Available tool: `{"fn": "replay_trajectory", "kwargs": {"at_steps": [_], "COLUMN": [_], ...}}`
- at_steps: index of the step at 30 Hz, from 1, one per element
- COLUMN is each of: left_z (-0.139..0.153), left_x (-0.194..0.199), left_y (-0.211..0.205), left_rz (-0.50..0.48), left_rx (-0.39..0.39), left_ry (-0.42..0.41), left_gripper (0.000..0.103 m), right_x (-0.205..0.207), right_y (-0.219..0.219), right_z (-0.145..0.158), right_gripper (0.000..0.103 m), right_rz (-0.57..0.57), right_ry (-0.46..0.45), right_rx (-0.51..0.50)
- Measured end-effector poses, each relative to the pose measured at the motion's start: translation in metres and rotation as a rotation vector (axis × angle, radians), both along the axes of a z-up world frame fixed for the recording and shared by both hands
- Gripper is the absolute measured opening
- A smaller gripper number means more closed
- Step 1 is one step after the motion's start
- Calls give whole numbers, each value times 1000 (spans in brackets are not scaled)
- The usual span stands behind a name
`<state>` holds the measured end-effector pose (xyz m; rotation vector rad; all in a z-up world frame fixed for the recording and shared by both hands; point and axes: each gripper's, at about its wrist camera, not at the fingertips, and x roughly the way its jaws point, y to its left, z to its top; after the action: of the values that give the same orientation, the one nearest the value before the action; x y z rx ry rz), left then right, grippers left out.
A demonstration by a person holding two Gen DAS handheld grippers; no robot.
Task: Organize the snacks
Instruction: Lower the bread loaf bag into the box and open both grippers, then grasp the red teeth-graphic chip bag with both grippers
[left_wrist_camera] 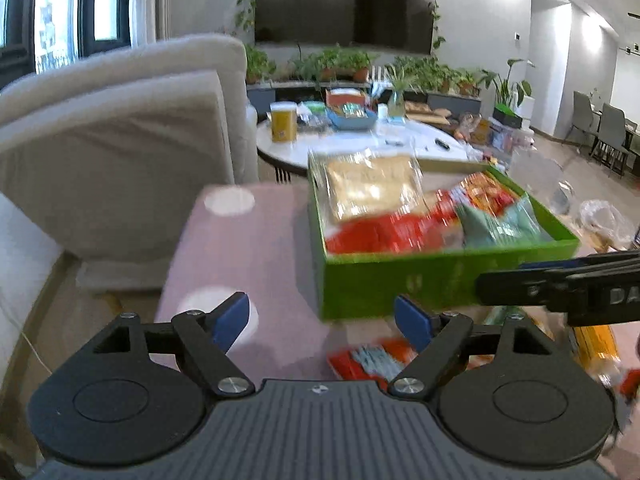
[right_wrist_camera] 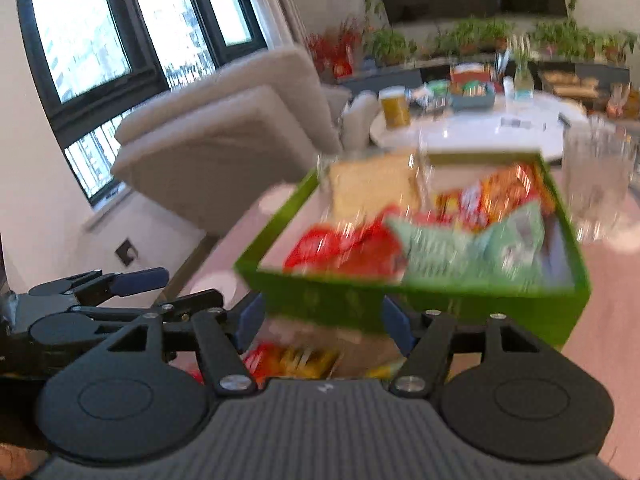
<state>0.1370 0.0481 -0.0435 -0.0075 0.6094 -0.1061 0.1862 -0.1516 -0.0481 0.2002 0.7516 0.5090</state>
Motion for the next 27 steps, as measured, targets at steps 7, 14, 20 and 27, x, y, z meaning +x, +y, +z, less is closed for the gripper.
{"fn": "replay_trajectory", "kwargs": {"at_steps": [7, 14, 20, 27], "left_z": [-10, -14, -29, -31], "left_x": [-14, -17, -15, -13], "left_y": [-5, -6, -7, -2], "left_rz": [6, -10, -22, -19], "left_rx": [-11, -45, -59, -72], "left_ry": [57, 89, 135, 137], "left_gripper": [76, 72, 67, 66], "right_x": [-2, -5, -1, 6], "right_y": [9, 9, 10, 16], "right_z": [-11, -13, -21, -26], "right_gripper": [66, 66, 66, 66], "right_rz": [-31, -52, -56, -34], "right_ry": [104, 148, 187, 199], "right_rx": [-9, -17, -12, -25]}}
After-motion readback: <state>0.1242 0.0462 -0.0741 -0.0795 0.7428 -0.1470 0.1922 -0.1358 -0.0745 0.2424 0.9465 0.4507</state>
